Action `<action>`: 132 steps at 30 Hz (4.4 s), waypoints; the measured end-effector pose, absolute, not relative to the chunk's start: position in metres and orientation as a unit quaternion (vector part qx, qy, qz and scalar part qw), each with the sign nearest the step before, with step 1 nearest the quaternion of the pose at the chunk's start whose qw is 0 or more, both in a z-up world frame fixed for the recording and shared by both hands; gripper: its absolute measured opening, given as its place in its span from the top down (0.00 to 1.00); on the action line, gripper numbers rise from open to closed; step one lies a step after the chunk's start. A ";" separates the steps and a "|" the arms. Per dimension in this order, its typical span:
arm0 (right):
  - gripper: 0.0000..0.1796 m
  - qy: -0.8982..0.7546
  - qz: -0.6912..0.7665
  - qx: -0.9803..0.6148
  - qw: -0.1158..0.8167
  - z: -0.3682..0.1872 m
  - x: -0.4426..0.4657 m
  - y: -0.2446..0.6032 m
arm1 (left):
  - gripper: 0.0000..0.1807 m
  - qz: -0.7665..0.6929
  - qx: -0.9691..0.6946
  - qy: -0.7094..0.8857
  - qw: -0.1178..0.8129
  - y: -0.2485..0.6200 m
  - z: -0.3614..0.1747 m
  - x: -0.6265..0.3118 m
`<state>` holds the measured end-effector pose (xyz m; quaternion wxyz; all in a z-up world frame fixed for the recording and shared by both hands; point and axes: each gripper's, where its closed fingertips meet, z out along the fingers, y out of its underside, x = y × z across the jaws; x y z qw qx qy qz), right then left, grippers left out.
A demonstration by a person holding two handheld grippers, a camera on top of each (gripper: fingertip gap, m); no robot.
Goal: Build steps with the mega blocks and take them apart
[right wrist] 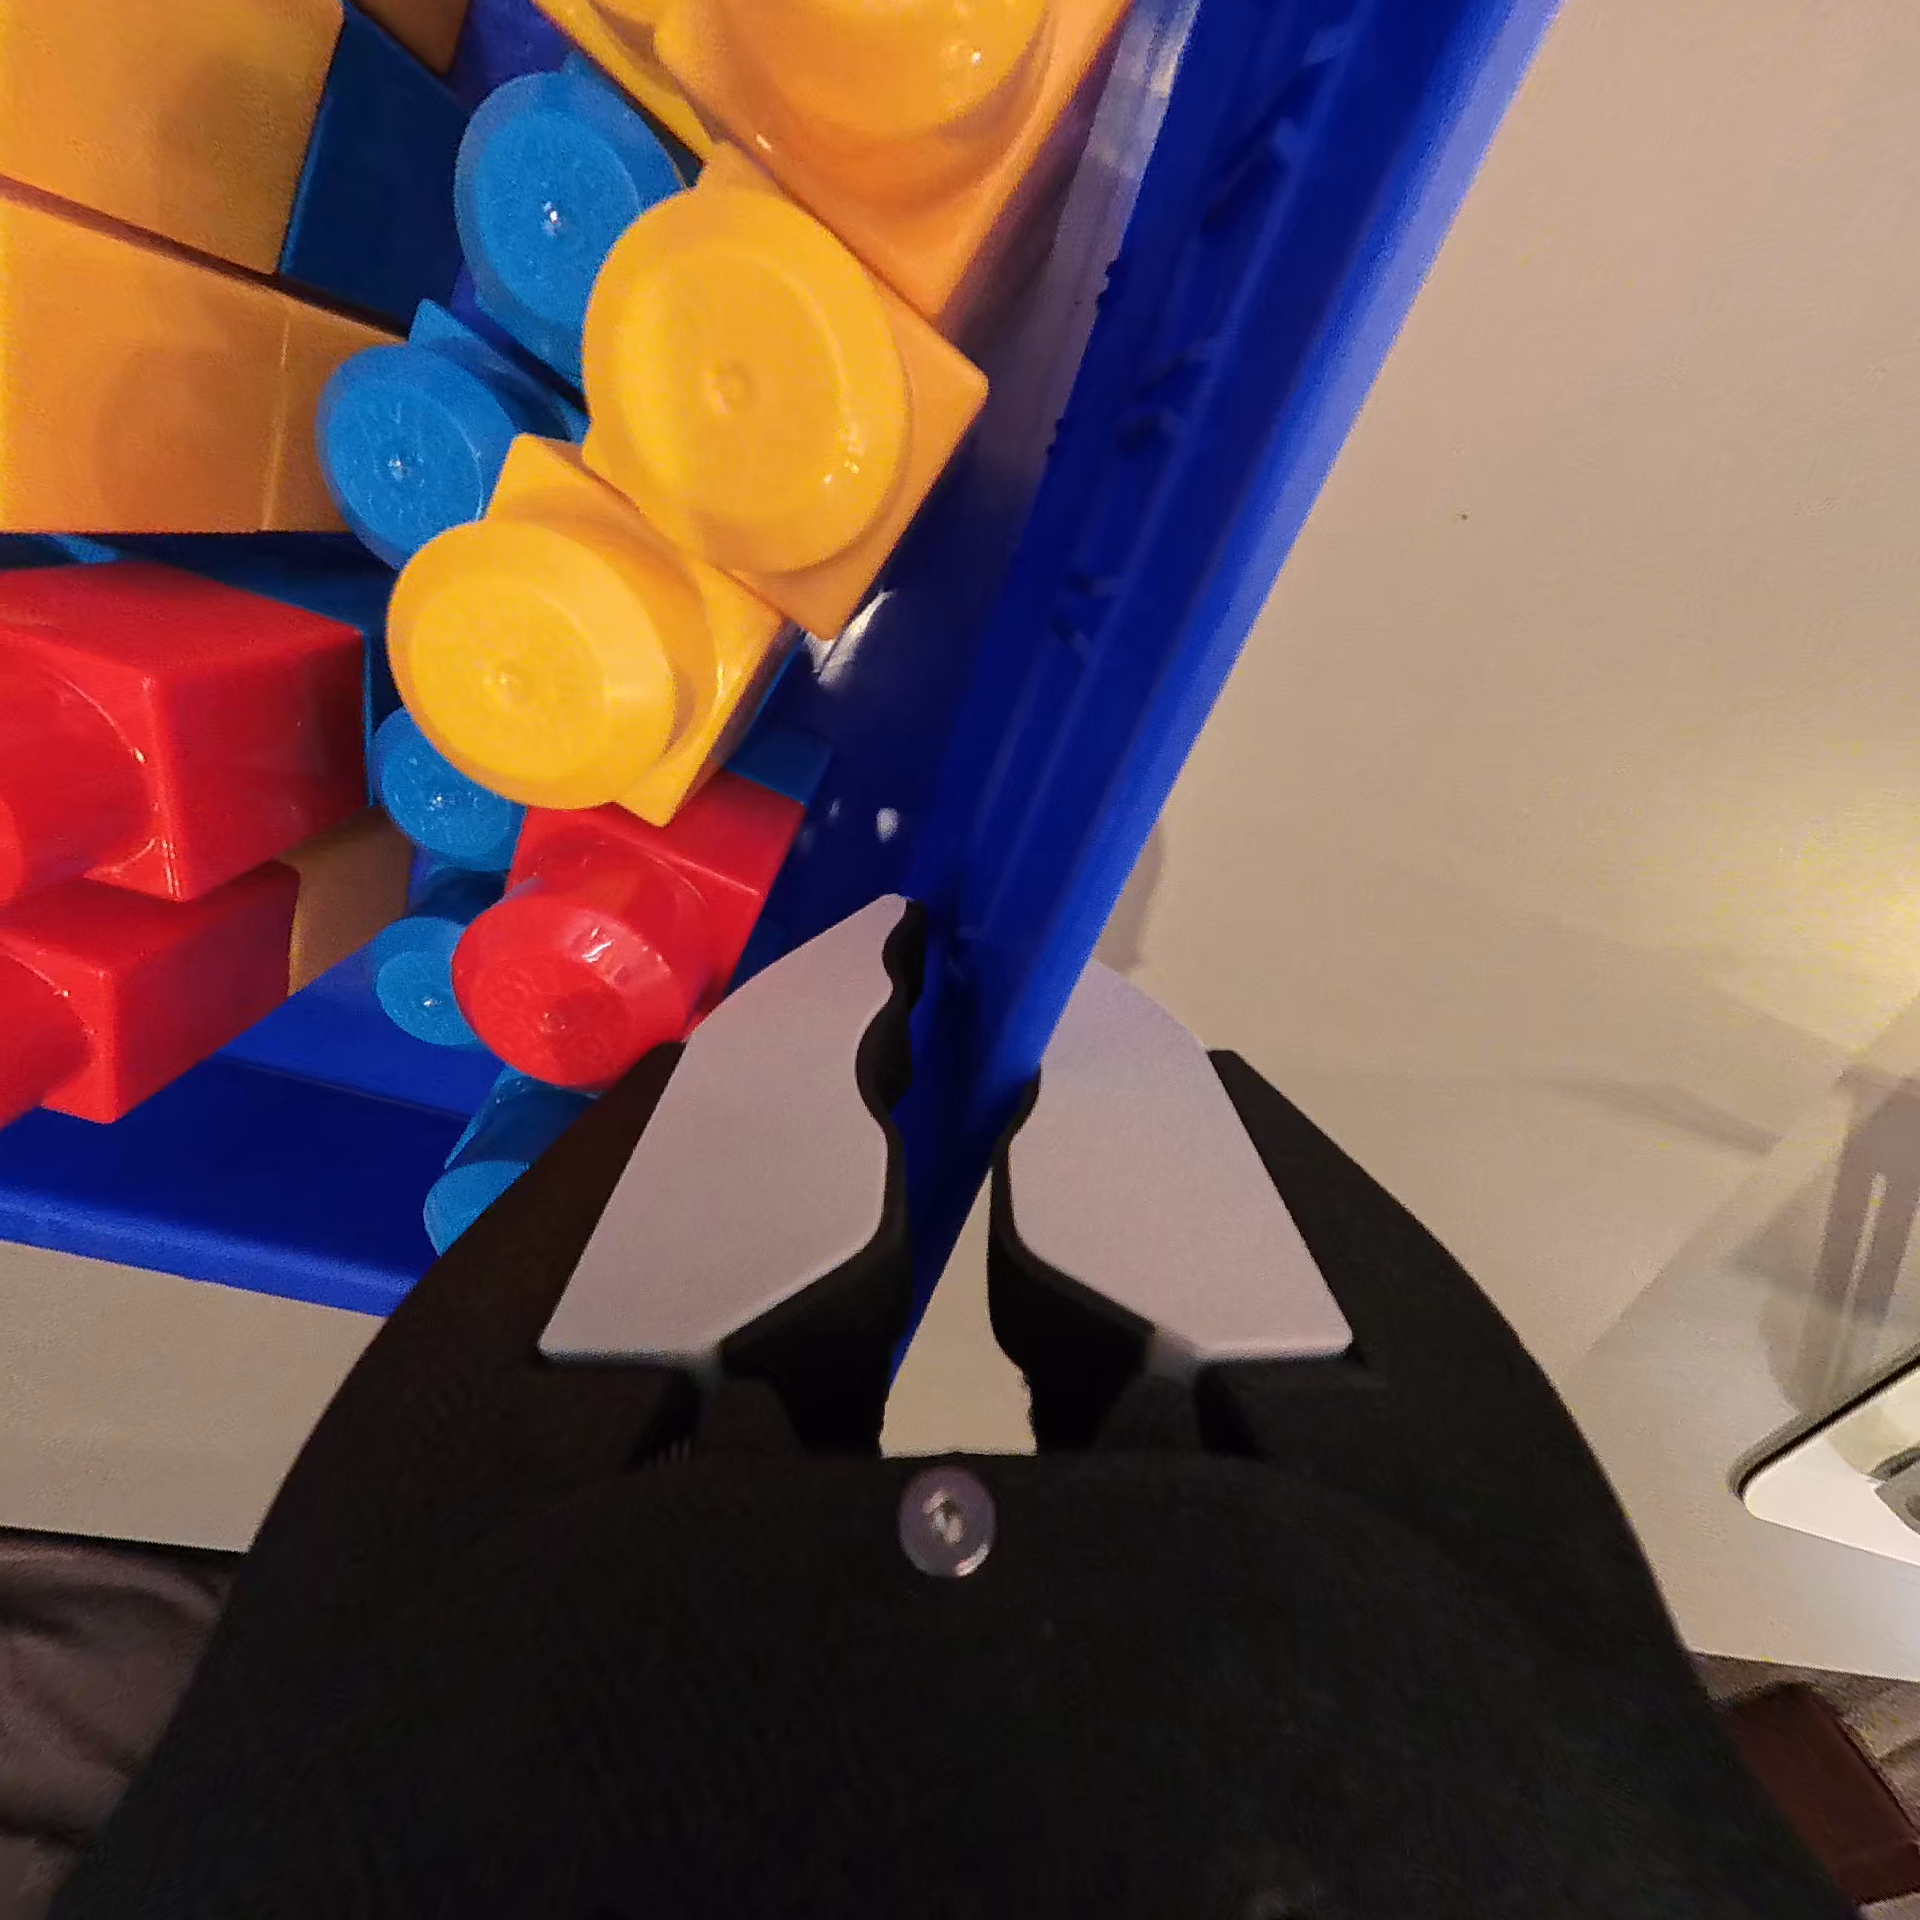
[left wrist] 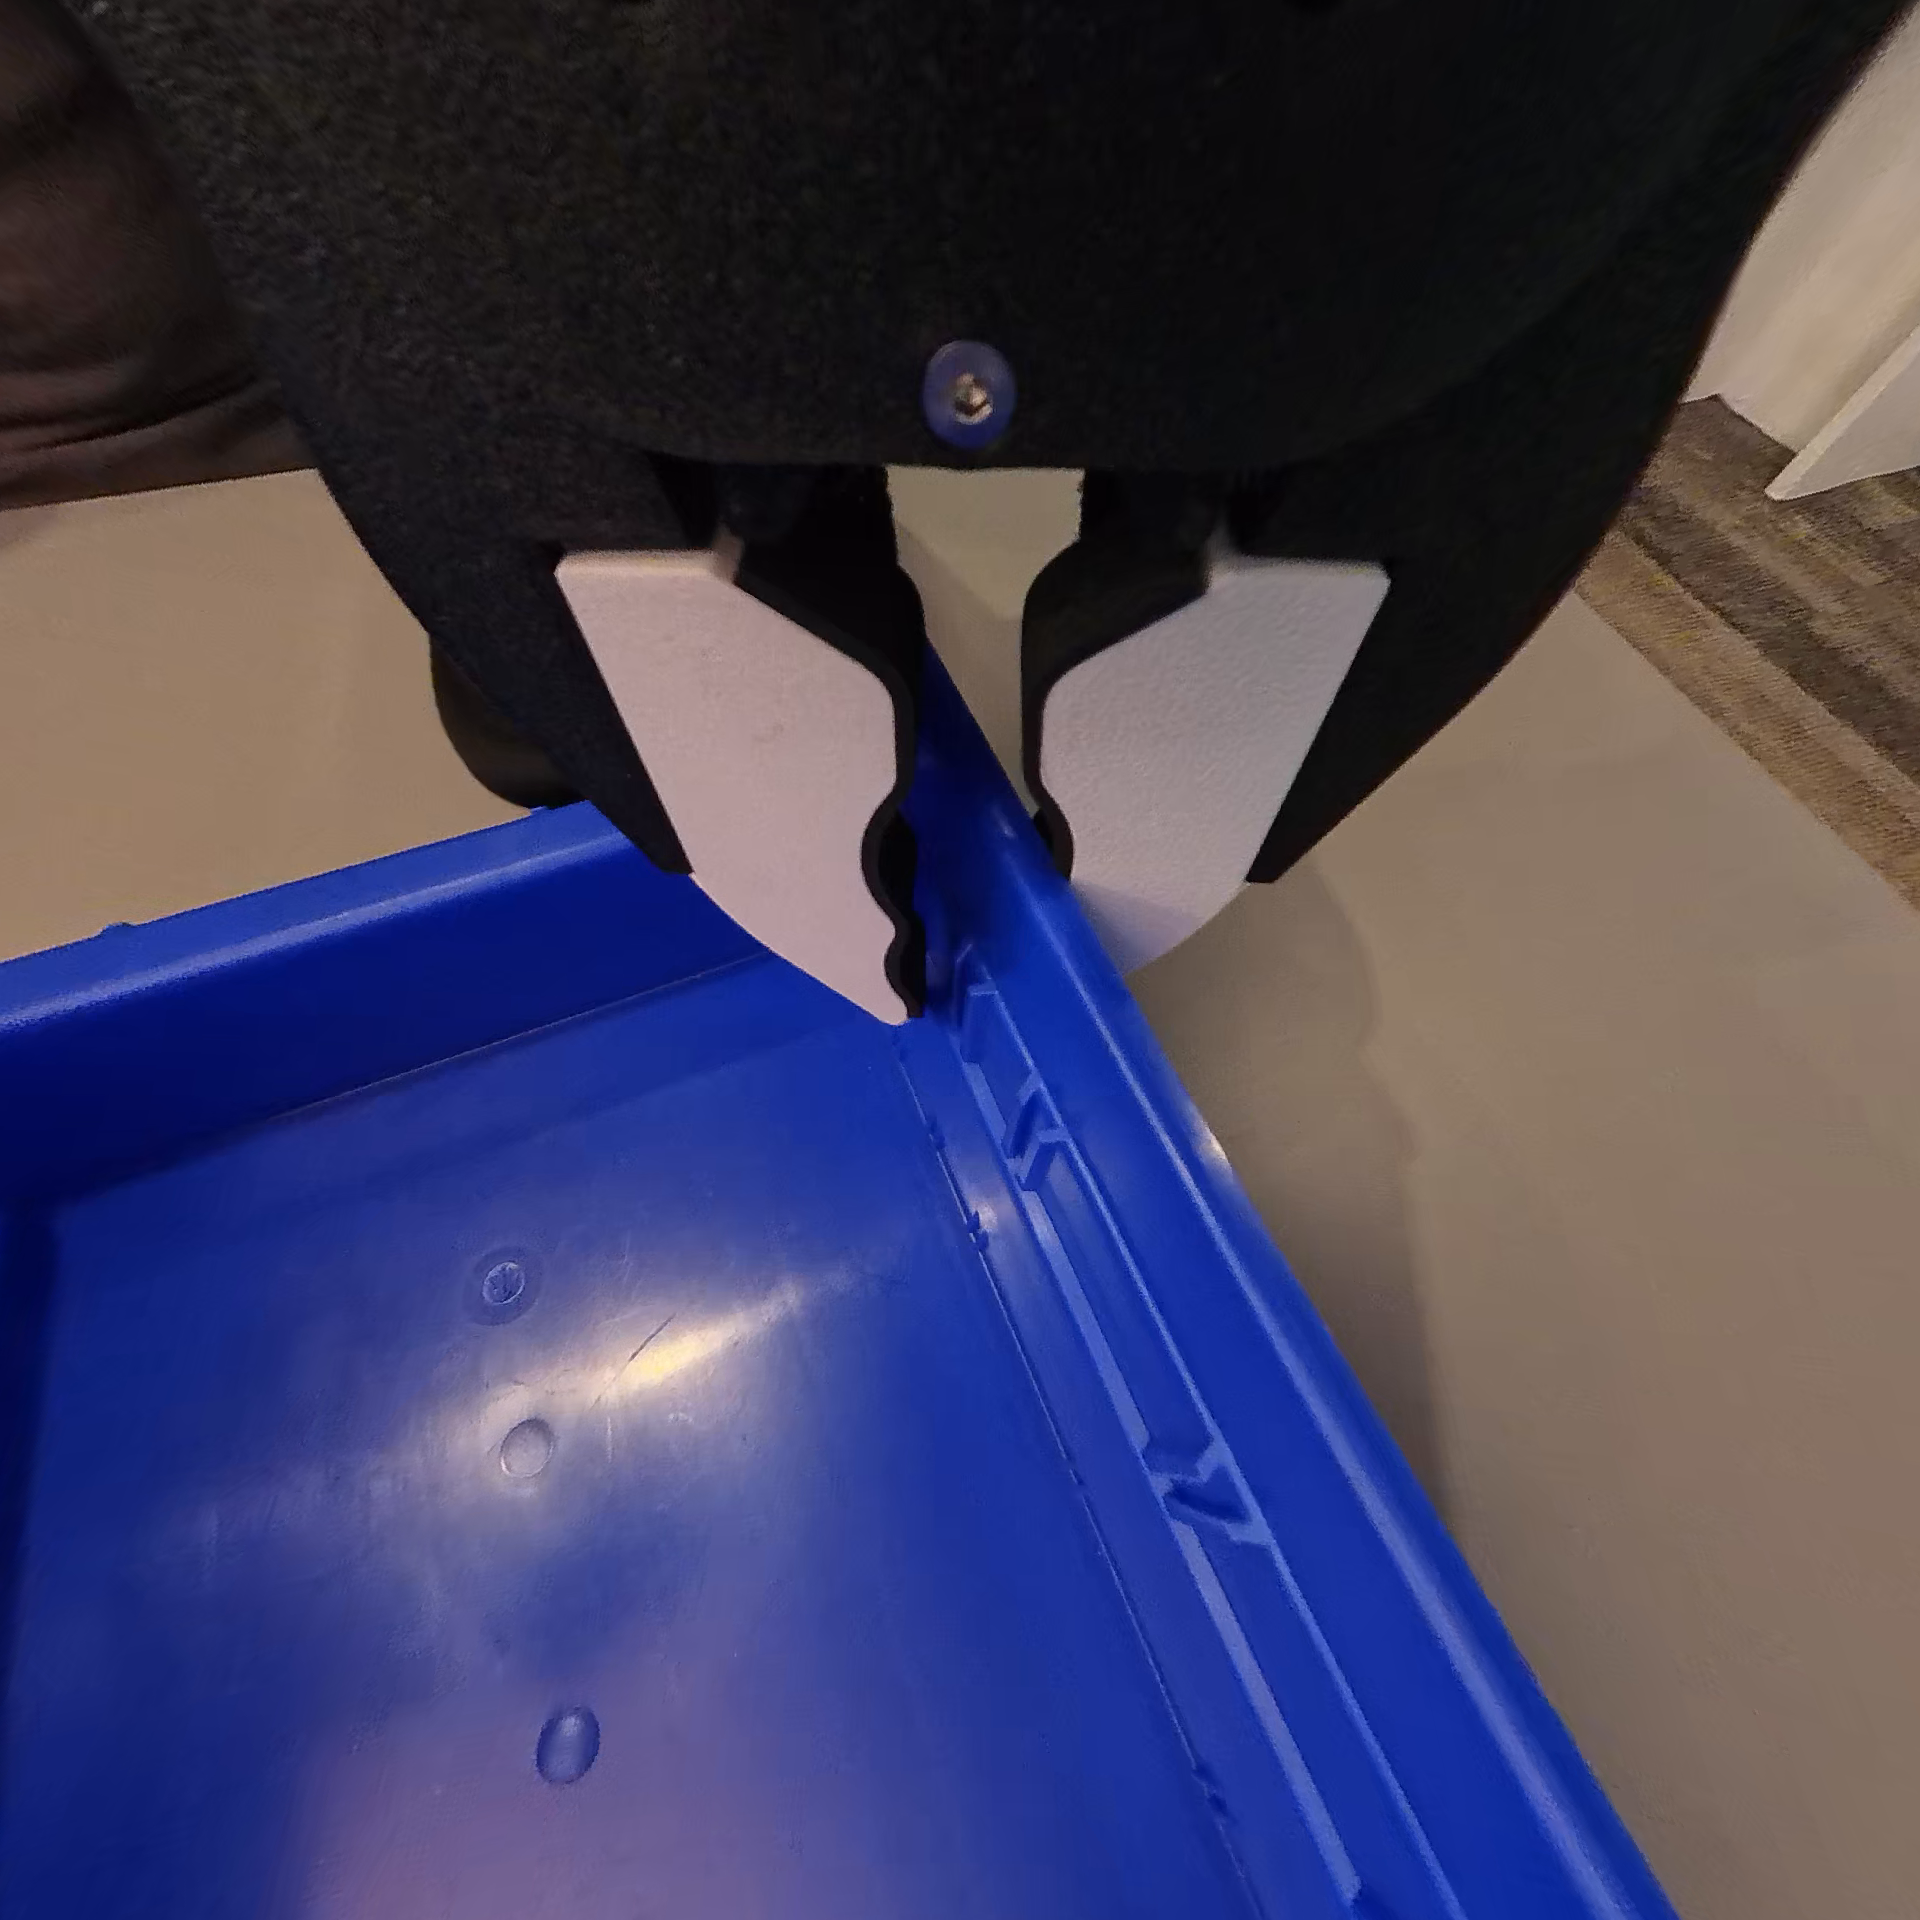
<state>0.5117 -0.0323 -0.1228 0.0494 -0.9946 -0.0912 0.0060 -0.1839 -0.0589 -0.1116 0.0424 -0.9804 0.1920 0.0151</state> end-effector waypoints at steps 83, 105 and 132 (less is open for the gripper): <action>0.85 -0.169 -0.054 -0.984 -0.007 -0.122 0.450 -0.034 | 0.84 0.074 -0.959 0.272 0.039 -0.055 -0.114 -0.122; 0.82 -0.179 0.028 -0.983 0.025 -0.121 0.380 -0.056 | 0.76 0.116 -0.927 0.348 0.079 -0.054 -0.117 -0.049; 0.96 0.007 0.139 -0.990 0.004 -0.127 0.465 -0.064 | 0.65 -0.158 -0.891 0.378 0.196 -0.054 -0.103 0.067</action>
